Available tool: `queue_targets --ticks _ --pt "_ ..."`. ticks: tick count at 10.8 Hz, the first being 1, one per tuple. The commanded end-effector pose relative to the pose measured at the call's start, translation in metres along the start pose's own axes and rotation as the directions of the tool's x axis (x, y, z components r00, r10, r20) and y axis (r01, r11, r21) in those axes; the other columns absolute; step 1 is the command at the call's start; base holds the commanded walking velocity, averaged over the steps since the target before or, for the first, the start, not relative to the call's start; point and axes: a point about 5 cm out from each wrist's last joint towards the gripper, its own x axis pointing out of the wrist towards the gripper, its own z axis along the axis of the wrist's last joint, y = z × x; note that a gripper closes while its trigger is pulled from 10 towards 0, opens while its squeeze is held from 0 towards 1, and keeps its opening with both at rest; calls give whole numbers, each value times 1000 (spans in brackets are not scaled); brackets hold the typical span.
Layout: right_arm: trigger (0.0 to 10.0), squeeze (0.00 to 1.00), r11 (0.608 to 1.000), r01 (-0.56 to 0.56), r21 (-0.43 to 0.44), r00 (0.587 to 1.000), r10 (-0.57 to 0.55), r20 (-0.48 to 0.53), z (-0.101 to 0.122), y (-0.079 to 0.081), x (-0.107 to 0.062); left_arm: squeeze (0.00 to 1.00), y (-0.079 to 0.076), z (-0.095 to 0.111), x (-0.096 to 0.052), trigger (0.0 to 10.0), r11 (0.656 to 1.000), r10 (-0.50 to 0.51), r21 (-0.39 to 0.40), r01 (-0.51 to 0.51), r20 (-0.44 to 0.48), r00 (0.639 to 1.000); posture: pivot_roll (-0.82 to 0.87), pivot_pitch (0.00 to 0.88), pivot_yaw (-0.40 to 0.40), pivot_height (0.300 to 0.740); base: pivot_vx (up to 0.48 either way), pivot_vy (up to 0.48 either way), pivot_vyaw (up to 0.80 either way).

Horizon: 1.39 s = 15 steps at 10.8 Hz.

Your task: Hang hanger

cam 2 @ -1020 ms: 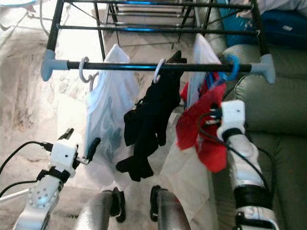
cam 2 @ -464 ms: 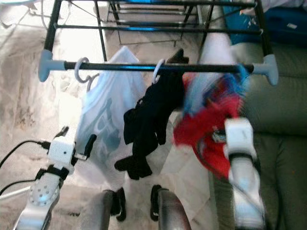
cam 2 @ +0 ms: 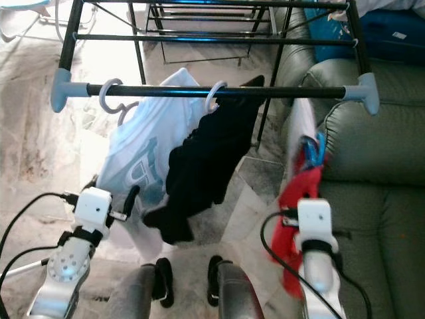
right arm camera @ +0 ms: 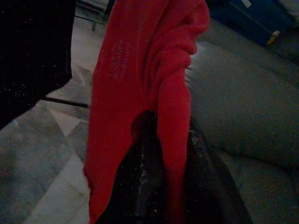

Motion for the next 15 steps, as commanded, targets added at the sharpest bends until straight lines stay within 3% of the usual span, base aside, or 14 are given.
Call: queue_targets --ticks 1,3,6,12,15 --pt "10000 0 1000 4 10 999 -4 -33 -6 -5 1 0 1 -7 -5 10000 1000 17 -2 -17 -31 999 -52 244 -59 740 -255 0 0" --pt "10000 0 1000 1 27 999 -1 -33 -6 -7 12 0 -1 -8 -4 10000 1000 28 -4 -28 -32 999 -53 238 -63 740 -266 0 0" --pt "10000 0 998 -23 56 999 24 -25 -4 0 13 0 -1 -8 -2 10000 1000 27 -5 -27 -30 999 -53 238 -63 740 -327 0 0" --pt "10000 0 996 -7 92 1000 8 -7 0 -6 19 0 -1 -10 -6 10000 999 33 -1 -33 -33 999 -40 245 -71 740 -370 0 0" --pt "10000 0 989 -51 139 999 51 7 5 4 20 0 1 -10 -9 10000 999 45 11 -45 -35 998 -30 255 -72 740 -231 0 0"
